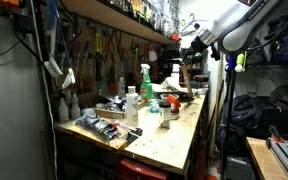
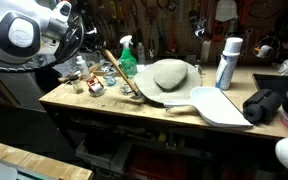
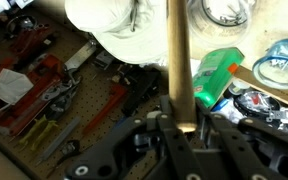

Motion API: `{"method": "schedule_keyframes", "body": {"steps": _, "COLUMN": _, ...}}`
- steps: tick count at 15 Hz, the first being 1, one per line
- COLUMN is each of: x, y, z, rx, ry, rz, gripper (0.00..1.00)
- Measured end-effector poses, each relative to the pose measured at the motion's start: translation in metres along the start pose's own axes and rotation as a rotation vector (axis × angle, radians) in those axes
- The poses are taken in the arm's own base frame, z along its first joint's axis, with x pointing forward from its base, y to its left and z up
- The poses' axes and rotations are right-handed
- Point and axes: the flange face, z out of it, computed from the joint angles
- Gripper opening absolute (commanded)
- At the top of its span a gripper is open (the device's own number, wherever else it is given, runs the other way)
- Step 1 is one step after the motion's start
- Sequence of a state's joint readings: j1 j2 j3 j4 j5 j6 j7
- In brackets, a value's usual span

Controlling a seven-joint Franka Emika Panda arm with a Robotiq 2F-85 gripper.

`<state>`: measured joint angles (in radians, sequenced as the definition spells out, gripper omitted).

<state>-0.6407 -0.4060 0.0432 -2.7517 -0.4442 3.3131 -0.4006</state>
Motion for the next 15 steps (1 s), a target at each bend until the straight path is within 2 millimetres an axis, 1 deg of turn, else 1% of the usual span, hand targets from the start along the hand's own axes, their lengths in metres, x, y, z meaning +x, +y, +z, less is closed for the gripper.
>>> {"method": "schedule_keyframes", "body": {"steps": 3, "x": -0.002, "y": -0.005, "z": 0.002, "rx": -0.006, "ry": -0.022, "rz": -0.027, "gripper": 0.06}}
{"method": "schedule_keyframes", "body": {"steps": 12, "x": -0.006, "y": -0.038, "z": 0.01, "rx": 0.033, "ry": -0.076, "rz": -0.074, "gripper": 0.06}}
{"method": "schedule_keyframes", "body": {"steps": 15, "x": -0.008, "y": -0.047, "z": 0.009, "rx": 0.041, "ry": -0.083, "rz": -0.113, "gripper": 0.06}}
